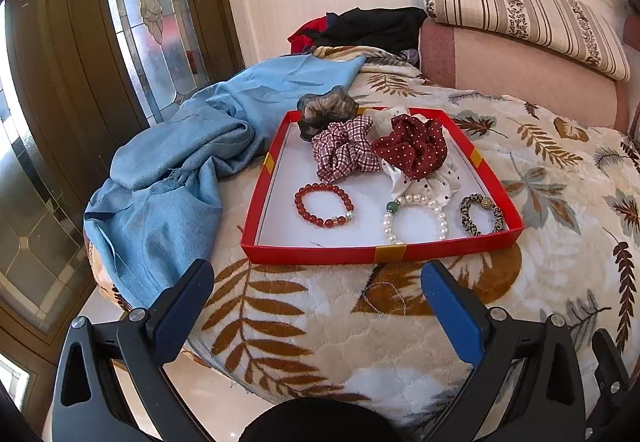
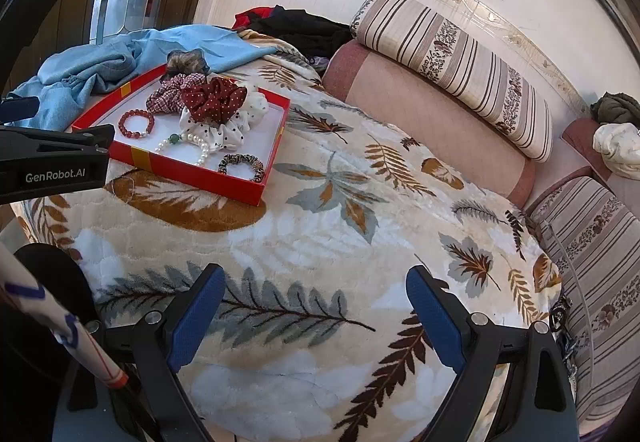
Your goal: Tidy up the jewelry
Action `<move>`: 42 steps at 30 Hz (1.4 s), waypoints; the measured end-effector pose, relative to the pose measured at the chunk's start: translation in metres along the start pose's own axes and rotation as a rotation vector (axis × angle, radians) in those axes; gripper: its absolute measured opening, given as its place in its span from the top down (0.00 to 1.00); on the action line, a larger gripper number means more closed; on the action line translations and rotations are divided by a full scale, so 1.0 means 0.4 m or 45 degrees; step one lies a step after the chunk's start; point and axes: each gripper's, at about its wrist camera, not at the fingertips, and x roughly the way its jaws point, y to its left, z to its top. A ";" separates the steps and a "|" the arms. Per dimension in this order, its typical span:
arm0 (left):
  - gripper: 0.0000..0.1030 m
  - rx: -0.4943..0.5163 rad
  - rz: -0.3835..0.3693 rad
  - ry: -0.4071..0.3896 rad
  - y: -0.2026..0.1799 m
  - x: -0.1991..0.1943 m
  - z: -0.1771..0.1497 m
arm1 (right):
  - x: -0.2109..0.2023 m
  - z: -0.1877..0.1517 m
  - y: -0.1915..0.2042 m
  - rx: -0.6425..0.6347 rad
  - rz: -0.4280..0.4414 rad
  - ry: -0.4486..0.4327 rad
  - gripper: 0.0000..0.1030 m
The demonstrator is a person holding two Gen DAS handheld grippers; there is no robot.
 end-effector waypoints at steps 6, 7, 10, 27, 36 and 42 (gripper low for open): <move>0.00 -0.001 0.000 0.002 0.001 0.002 0.000 | 0.002 0.000 0.000 -0.002 0.001 0.004 0.08; 0.00 -0.001 0.000 0.002 0.002 0.002 0.000 | 0.002 0.000 0.001 -0.003 0.002 0.005 0.08; 0.00 -0.005 -0.001 0.004 0.005 0.005 -0.002 | 0.005 -0.001 0.003 -0.008 0.005 0.008 0.08; 0.00 -0.021 0.013 0.011 0.018 0.011 -0.005 | 0.010 -0.001 0.009 -0.015 0.011 0.018 0.08; 0.00 -0.020 0.017 0.009 0.015 0.006 -0.003 | 0.009 0.000 0.011 -0.016 0.010 0.018 0.08; 0.00 -0.022 0.023 0.001 0.016 0.001 -0.001 | 0.009 0.000 0.011 -0.015 0.011 0.017 0.08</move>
